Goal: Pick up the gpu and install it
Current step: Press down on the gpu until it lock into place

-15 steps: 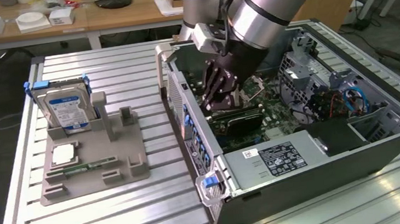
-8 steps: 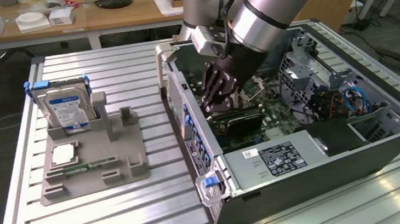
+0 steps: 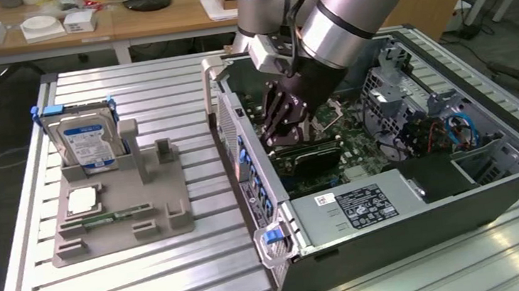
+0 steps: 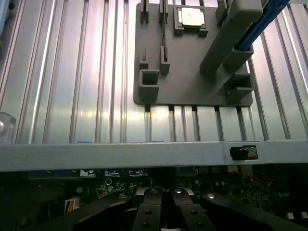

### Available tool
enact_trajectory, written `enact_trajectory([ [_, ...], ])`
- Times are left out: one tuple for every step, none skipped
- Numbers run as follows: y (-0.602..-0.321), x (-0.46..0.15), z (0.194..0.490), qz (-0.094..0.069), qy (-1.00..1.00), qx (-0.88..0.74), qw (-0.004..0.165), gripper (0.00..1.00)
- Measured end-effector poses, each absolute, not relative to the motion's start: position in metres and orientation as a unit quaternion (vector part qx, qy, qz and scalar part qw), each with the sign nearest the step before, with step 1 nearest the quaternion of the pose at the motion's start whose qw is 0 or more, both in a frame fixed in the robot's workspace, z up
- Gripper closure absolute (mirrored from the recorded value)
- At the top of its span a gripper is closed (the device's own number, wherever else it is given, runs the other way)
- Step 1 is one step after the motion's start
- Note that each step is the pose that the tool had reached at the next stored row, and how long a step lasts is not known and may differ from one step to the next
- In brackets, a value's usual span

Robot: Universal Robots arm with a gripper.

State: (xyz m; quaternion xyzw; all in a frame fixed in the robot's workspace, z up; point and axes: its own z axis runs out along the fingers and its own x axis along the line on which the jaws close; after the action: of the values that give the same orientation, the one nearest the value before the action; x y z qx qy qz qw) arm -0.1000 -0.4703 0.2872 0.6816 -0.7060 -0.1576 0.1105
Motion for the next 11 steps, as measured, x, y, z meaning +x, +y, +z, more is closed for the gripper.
enact_trajectory([
  [-0.4703, -0.1, 0.2862, -0.158, -0.706, 0.682, 0.111, 0.9],
  [-0.4703, -0.1, 0.2847, -0.158, -0.706, 0.682, 0.111, 0.9],
  [-0.4703, -0.1, 0.284, -0.158, -0.706, 0.682, 0.111, 0.9],
  [-0.4703, -0.1, 0.284, -0.158, -0.706, 0.682, 0.111, 0.9],
  [-0.4703, -0.1, 0.2839, -0.158, -0.706, 0.682, 0.111, 0.9],
  [-0.4703, -0.1, 0.2839, -0.158, -0.706, 0.682, 0.111, 0.9],
  [-0.4703, -0.0994, 0.2837, -0.158, -0.706, 0.682, 0.111, 0.9],
  [-0.4703, -0.0985, 0.2835, -0.158, -0.706, 0.682, 0.111, 0.9],
  [-0.4702, -0.0972, 0.2831, -0.158, -0.706, 0.682, 0.111, 0.9],
  [-0.4702, -0.0954, 0.2829, -0.159, -0.706, 0.681, 0.111, 0.9],
  [-0.4703, -0.0934, 0.2832, -0.159, -0.706, 0.681, 0.112, 0.9],
])
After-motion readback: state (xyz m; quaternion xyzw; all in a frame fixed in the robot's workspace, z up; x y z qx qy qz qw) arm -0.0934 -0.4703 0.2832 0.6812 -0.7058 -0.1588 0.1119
